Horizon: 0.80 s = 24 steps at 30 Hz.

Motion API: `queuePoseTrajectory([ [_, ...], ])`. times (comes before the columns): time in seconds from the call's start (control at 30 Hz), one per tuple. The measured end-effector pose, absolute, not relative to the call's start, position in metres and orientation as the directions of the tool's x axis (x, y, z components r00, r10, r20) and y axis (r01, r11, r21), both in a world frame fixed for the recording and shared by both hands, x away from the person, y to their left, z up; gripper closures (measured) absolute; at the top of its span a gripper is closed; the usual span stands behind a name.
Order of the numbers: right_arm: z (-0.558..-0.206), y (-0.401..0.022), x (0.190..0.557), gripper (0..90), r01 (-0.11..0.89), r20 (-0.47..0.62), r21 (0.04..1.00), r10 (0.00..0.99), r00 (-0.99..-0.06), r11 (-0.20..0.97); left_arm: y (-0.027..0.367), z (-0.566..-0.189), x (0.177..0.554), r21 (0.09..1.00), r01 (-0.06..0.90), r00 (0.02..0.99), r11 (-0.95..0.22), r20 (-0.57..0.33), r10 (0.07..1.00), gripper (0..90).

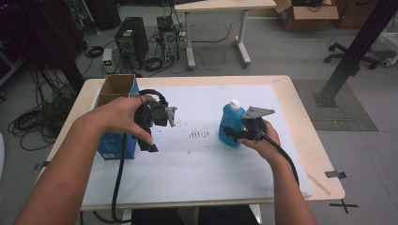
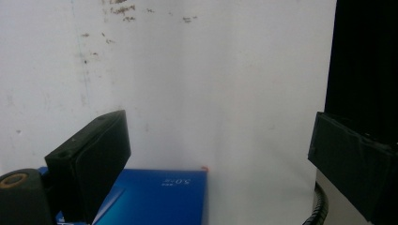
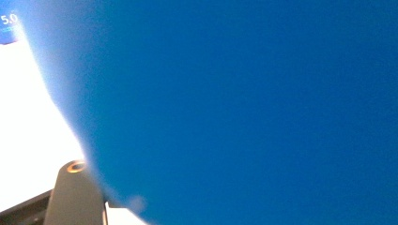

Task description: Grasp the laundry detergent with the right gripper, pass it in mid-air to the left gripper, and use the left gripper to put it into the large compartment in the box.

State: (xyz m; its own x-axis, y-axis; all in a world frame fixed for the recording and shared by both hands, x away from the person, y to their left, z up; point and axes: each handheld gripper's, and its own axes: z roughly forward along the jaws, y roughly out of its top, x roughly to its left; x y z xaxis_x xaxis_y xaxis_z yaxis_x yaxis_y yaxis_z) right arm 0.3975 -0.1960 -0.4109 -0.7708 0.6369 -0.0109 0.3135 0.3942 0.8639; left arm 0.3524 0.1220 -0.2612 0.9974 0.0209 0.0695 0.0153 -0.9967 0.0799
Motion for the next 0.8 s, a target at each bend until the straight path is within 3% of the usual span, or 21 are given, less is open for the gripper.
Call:
queuePoseTrajectory([
  [0.47,-0.413,-0.1939,0.3978,34.1,0.307,-0.013,0.869,0.638,-0.77,0.389,0.1227,-0.2615,0.3532,0.077,0.019,0.998,-0.997,0.063,0.024,6.4],
  [0.57,-0.4134,-0.193,0.3973,41.2,0.293,-0.016,0.873,0.622,-0.783,0.391,0.1227,-0.2622,0.3535,0.077,0.021,0.998,-0.997,0.064,0.026,6.4],
  [0.8,-0.4154,-0.1947,0.3977,44.3,0.277,-0.009,0.884,0.607,-0.795,0.376,0.1226,-0.2613,0.3534,0.078,0.026,0.998,-0.997,0.061,0.031,6.4],
])
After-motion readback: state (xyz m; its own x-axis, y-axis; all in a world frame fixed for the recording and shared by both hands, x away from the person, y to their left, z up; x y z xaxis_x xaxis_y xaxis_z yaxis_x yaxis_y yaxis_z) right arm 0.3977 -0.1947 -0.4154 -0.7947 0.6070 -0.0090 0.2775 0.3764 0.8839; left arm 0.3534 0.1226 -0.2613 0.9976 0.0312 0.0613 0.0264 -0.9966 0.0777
